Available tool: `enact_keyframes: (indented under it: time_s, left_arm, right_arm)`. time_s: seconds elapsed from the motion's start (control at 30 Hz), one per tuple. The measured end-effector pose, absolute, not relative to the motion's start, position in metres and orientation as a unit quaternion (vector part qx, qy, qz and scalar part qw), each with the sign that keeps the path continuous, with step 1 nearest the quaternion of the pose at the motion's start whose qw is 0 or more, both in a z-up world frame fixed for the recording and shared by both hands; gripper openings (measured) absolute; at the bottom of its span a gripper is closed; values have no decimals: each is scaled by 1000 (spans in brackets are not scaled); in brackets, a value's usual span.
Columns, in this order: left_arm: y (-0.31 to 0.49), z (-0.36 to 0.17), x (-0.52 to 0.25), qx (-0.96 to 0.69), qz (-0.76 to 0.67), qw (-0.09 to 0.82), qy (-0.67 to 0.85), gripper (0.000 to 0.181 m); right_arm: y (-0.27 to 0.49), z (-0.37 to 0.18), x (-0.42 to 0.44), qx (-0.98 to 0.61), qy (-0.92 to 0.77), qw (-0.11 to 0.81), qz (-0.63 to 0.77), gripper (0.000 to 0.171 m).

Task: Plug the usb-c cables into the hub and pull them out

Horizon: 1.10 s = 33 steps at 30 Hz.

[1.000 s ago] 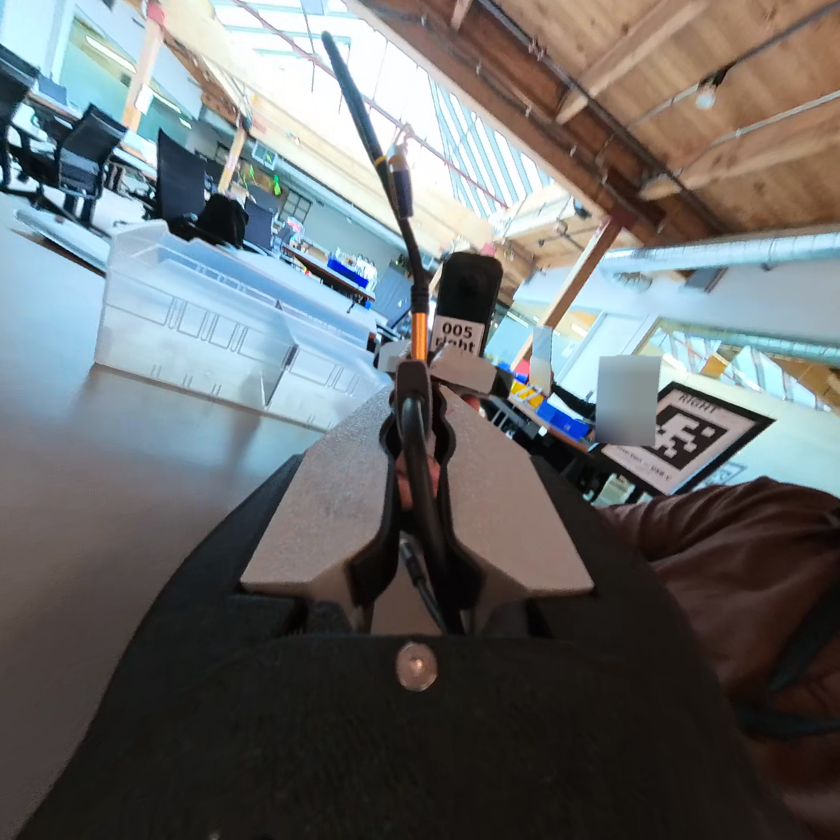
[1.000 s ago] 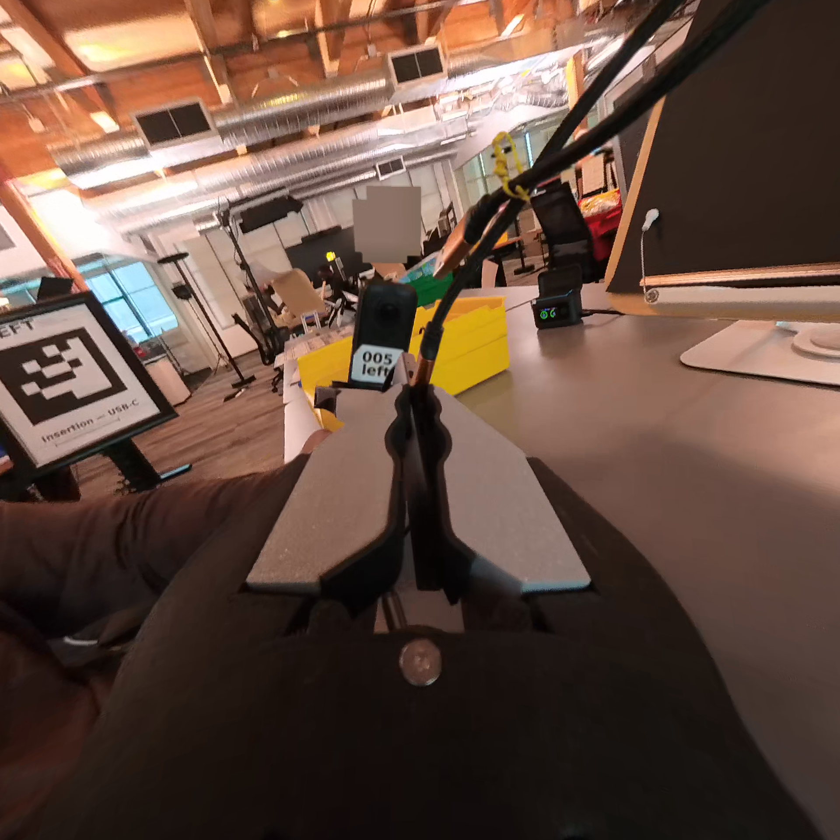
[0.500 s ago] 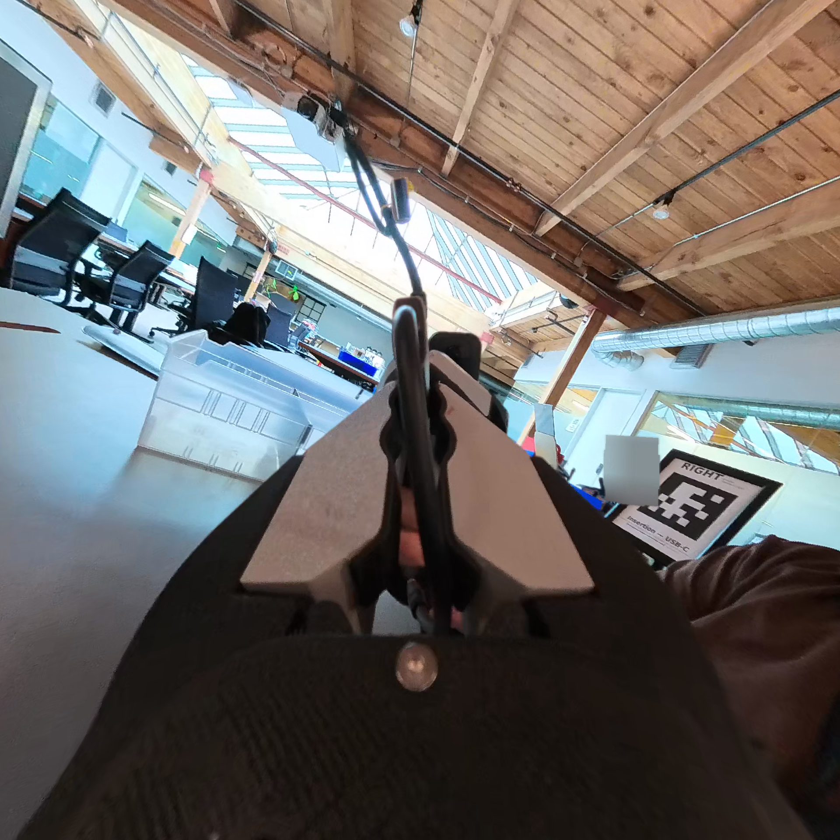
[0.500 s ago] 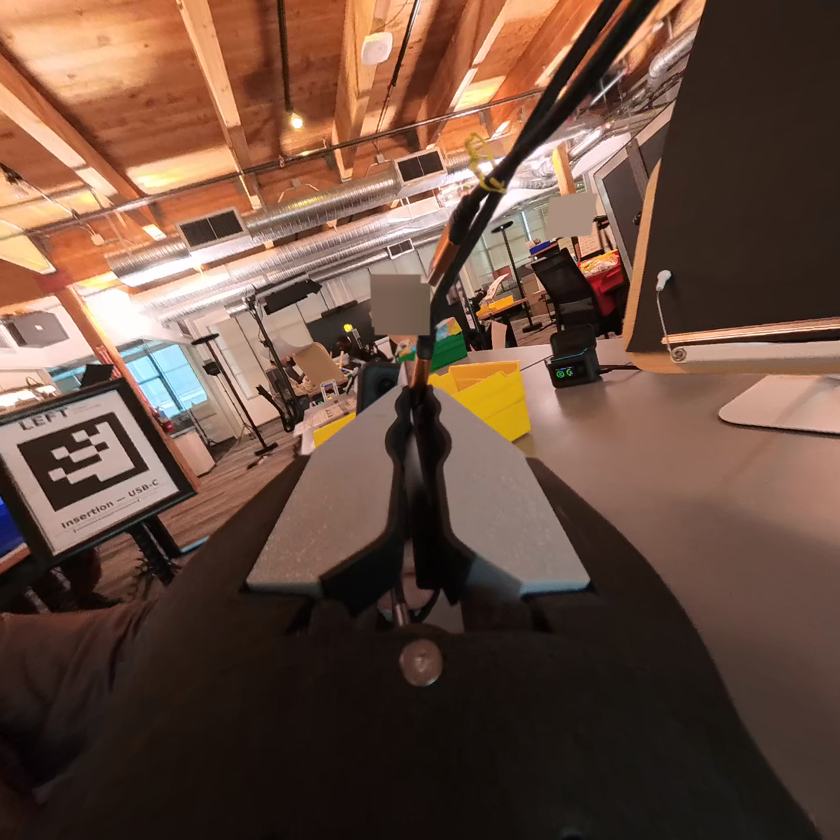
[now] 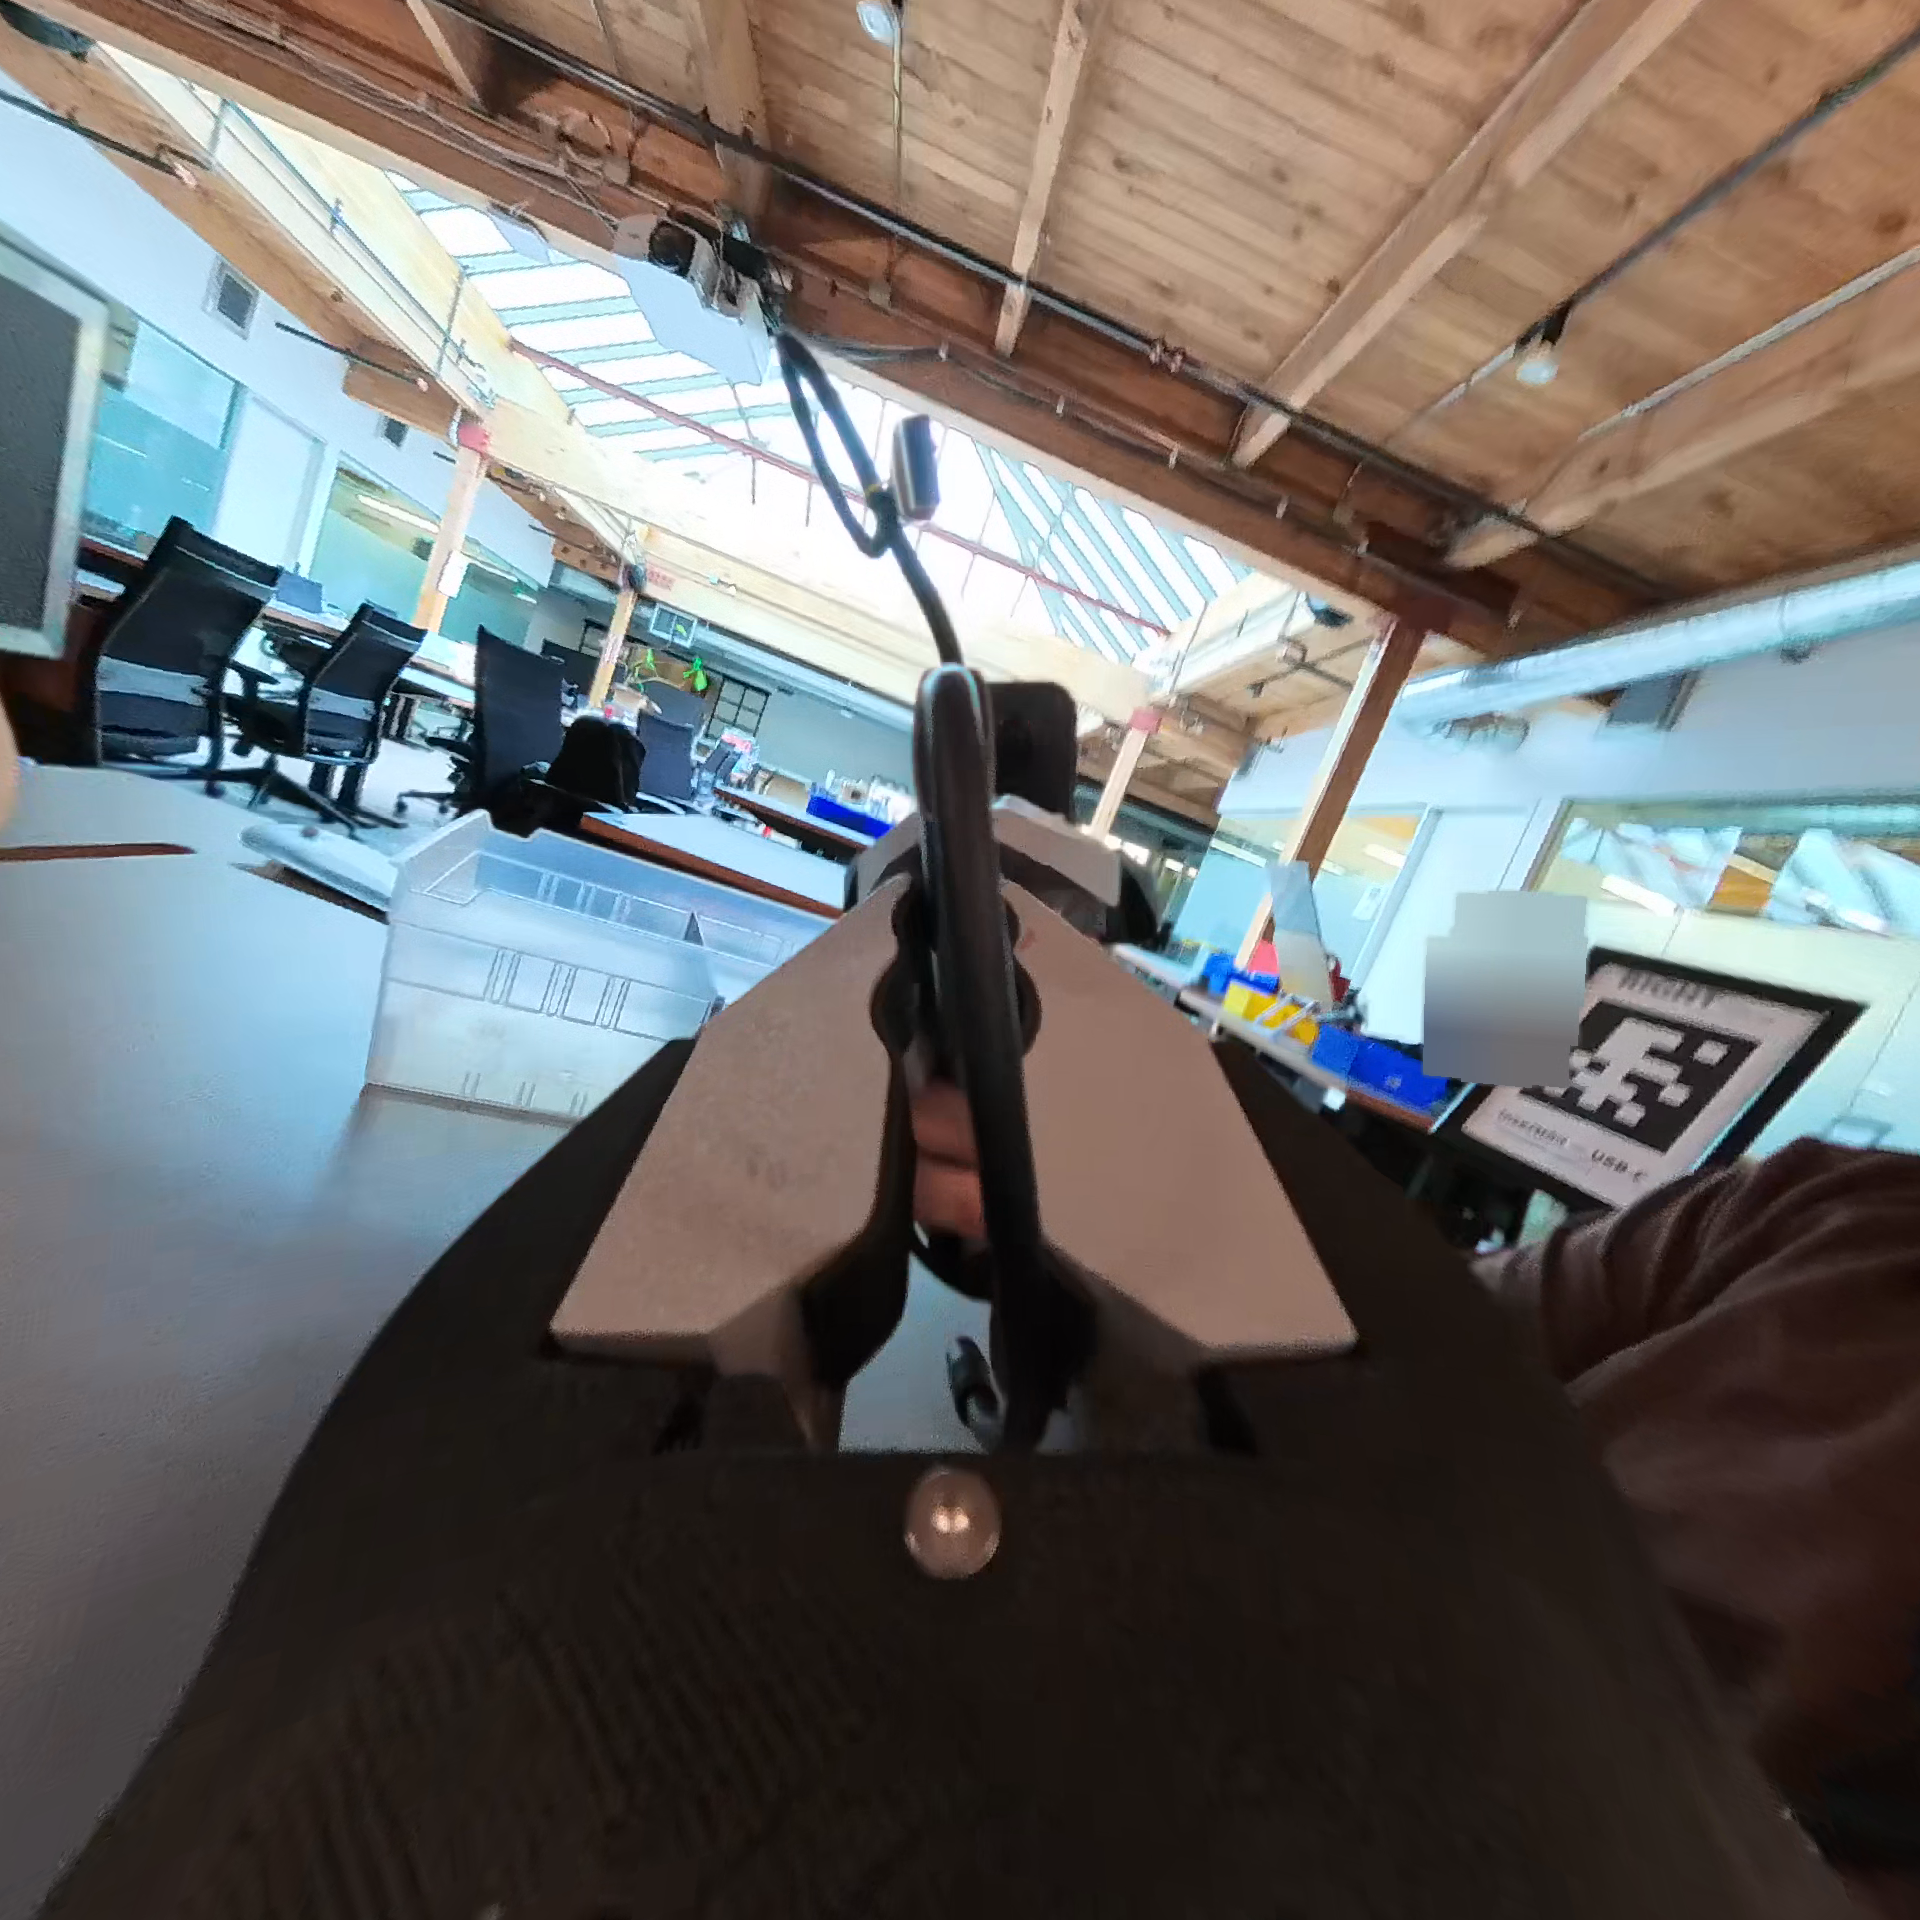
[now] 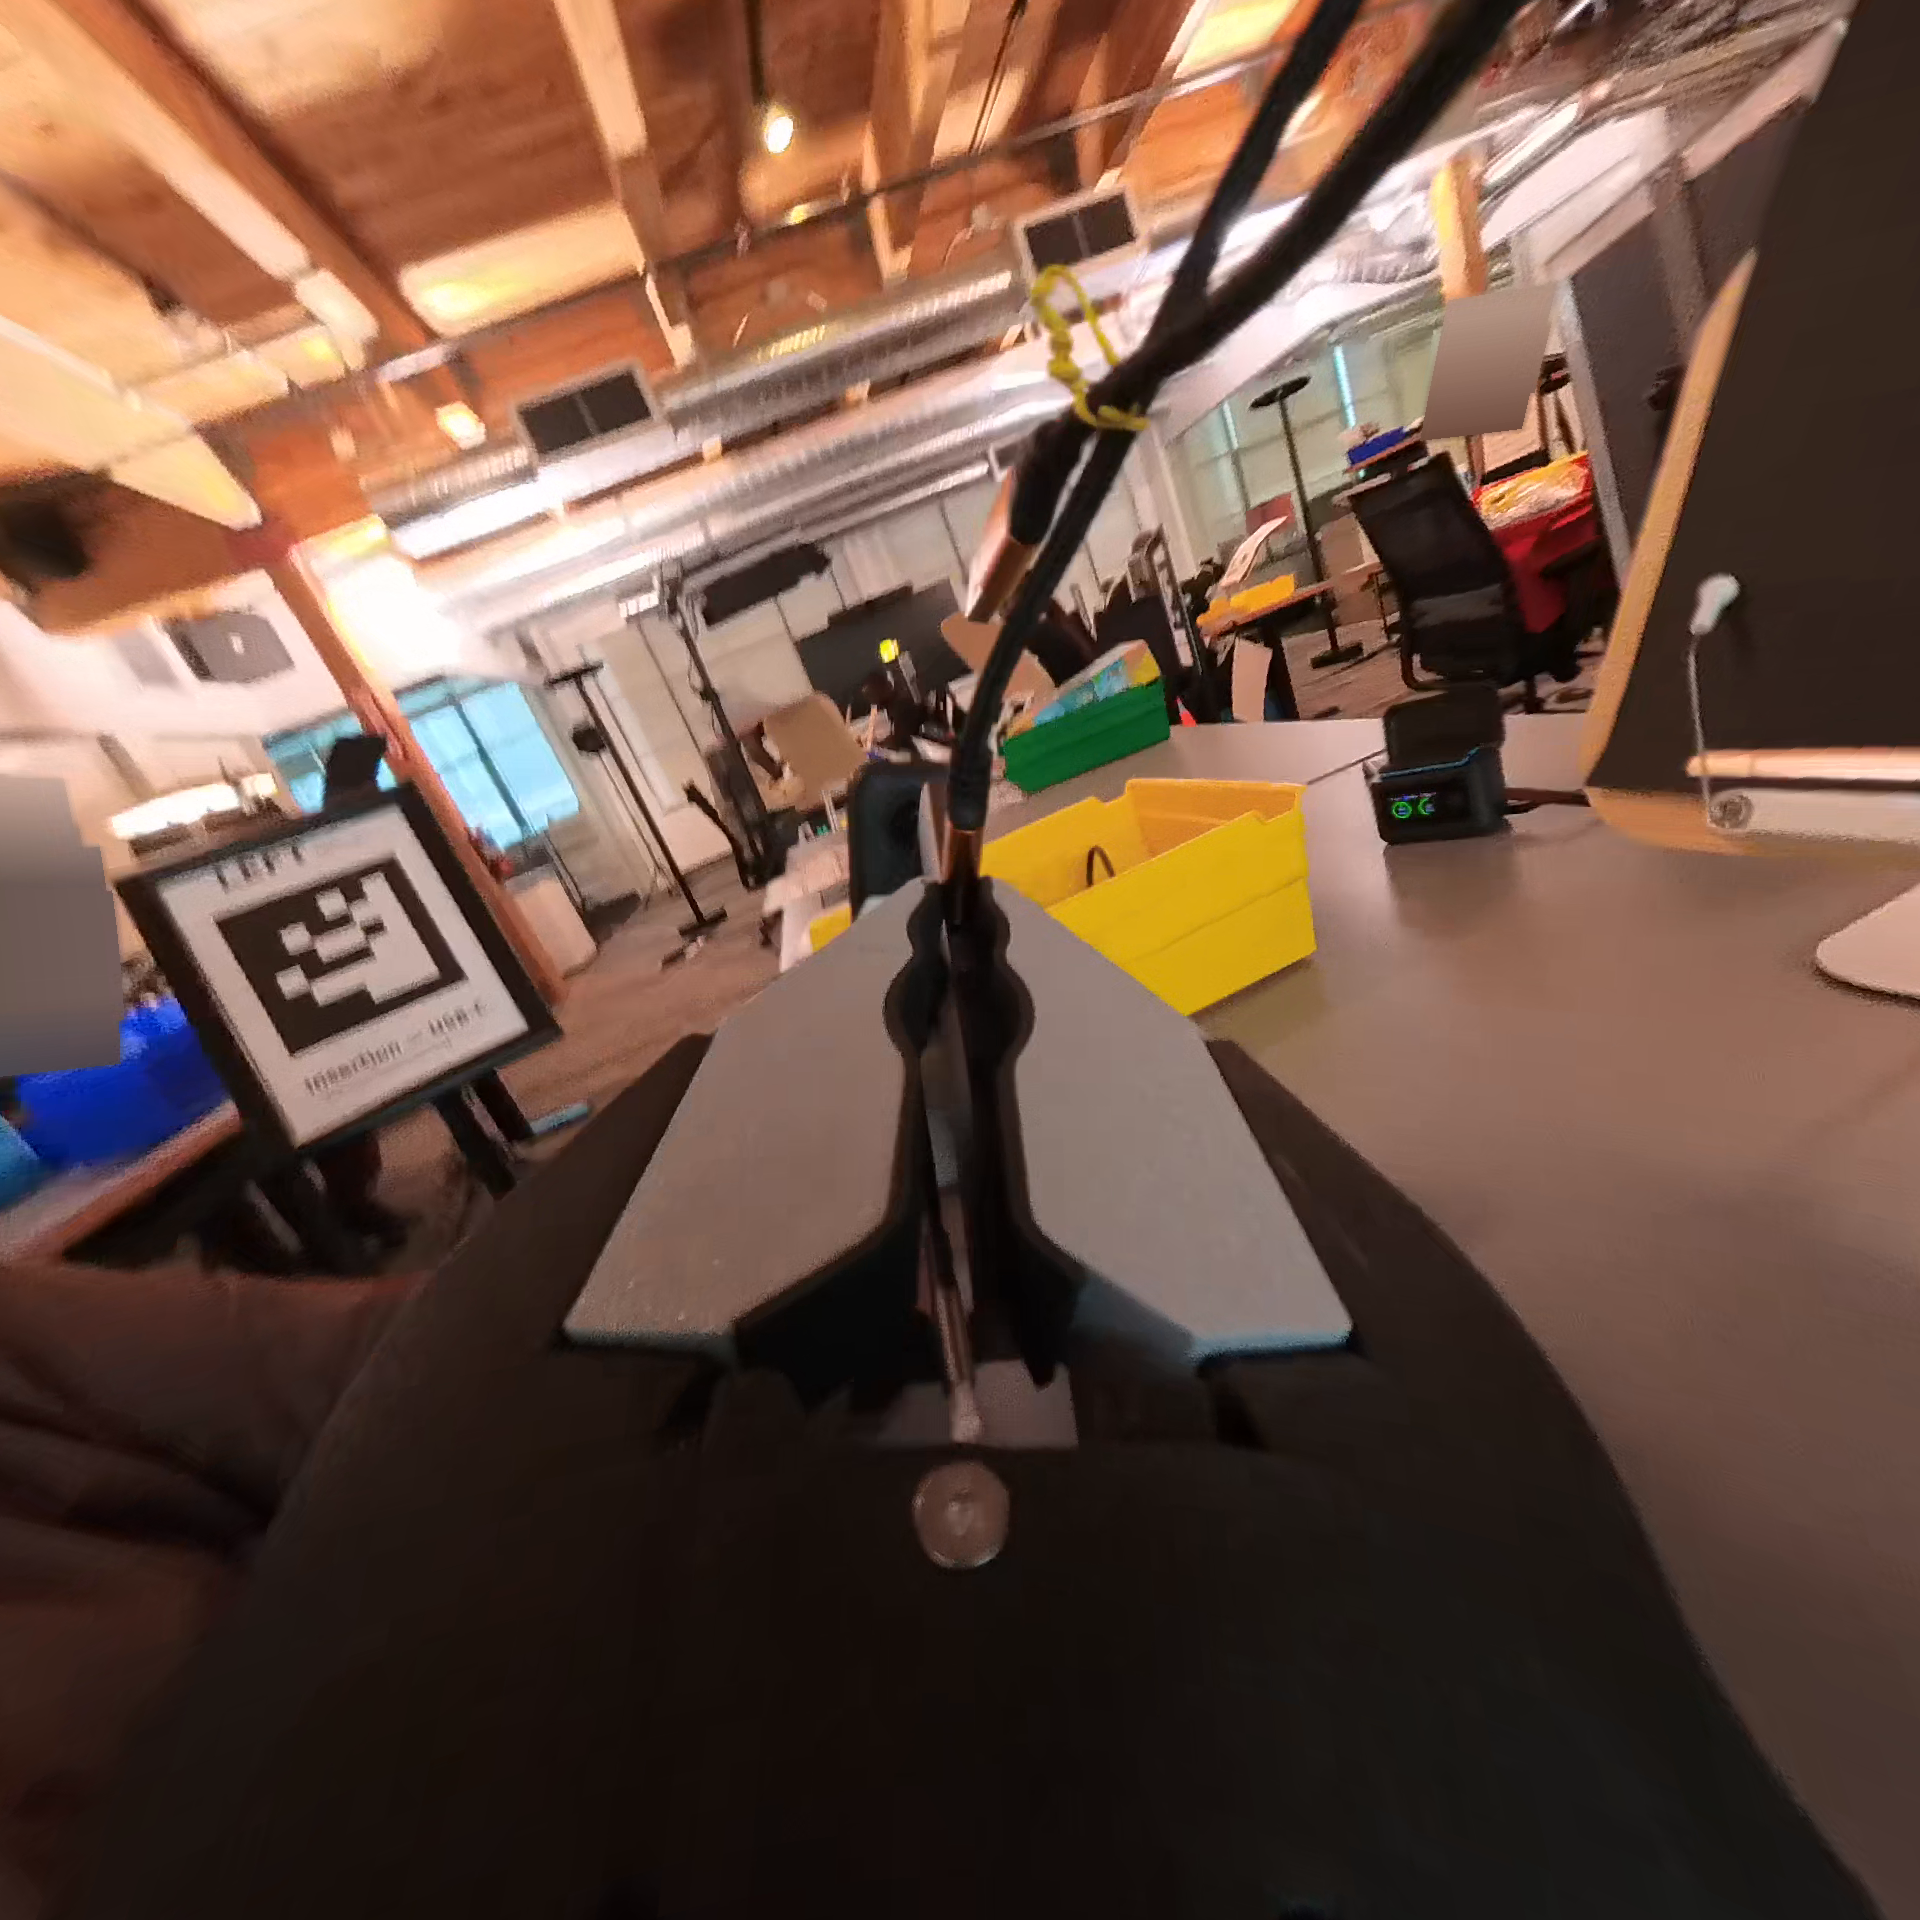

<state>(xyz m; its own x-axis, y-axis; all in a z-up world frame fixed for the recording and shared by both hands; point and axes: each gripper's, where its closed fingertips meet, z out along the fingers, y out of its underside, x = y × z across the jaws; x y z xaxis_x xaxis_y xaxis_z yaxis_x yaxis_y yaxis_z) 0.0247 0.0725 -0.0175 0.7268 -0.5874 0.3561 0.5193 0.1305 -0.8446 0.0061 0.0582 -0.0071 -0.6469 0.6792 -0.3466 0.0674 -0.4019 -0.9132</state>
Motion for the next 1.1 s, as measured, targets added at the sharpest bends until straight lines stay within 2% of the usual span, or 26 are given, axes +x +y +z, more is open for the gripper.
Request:
enact_keyframes:
  time_s: [0.3, 0.57, 1.1]
  left_arm:
    - [71, -5, 63, -582, -358, 727, 73, 8]
    - [61, 3, 80, -585, -341, 728, 108, 8]
    - [58, 7, 88, -545, -415, 723, 90, 8]
  right_arm:
    - [56, 3, 46, -324, -619, 279, 659, 4]
    - [39, 12, 58, -287, -635, 293, 655, 4]
    - [32, 13, 59, -284, -623, 276, 674, 6]
